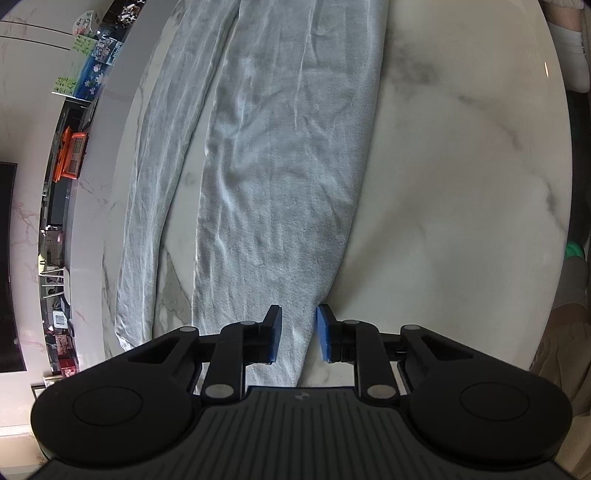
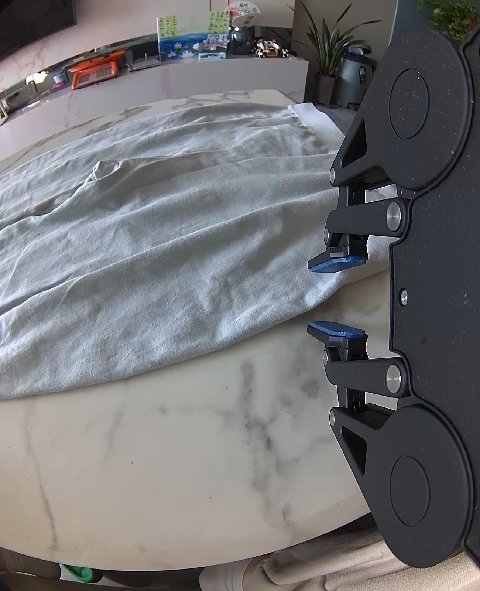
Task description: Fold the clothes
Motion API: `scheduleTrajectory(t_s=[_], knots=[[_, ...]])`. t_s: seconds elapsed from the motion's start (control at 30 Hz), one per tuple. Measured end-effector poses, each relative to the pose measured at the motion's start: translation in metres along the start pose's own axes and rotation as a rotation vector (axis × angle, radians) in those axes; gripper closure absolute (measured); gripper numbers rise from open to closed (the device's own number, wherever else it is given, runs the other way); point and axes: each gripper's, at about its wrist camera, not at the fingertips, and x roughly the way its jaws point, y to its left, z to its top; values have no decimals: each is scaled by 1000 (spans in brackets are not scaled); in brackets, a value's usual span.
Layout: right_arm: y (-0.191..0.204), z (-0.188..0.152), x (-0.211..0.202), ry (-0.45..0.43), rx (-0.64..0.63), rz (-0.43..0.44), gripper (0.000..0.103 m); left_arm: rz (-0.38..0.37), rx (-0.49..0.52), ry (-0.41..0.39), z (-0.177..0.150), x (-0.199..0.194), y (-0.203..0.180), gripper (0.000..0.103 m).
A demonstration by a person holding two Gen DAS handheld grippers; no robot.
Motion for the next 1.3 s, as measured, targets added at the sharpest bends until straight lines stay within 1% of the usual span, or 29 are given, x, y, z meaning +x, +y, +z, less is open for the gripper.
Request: scheduleTrajectory(t_s=[0.03,0.07,0.1,0.13,0.2,0.3,0.47,0.6,0.7,0.93,1.07,1.13,1.3], knots=[[0,0,0,-1,1,-4,77,1,-1,2,1,1,1,94],[0,0,1,-3,2,-7,82,2,-4,3,2,2,2,99],[0,0,2,1,2,-7,93,4,-10,4,3,2,2,100],[1,0,3,7,-3,-9,97,5,-15,4,3,2,2,100],[4,0,4,10,-22,-22,100,7,-29,3,3,2,2,101],[4,1,3,-1,-12,-37,102,9,-73,-13,-1,-2,6,101],[-7,-3,-12,-36,53,-88,103,50,-144,-40,-4,-13,19,101],[-22,-2,-20,-66,125,-153,103,94,-220,-60,-1,-20,35,101],[-39,9,-23,-85,187,-207,103,136,-285,-71,2,-24,49,101],[-80,21,-33,-128,310,-319,103,271,-455,-89,13,-35,90,101],[-108,27,-38,-153,369,-369,103,340,-529,-98,22,-37,118,101],[-121,31,-39,-158,383,-384,103,363,-549,-91,29,-35,133,101],[-155,44,-26,-148,388,-393,103,387,-533,-70,43,-23,163,101]])
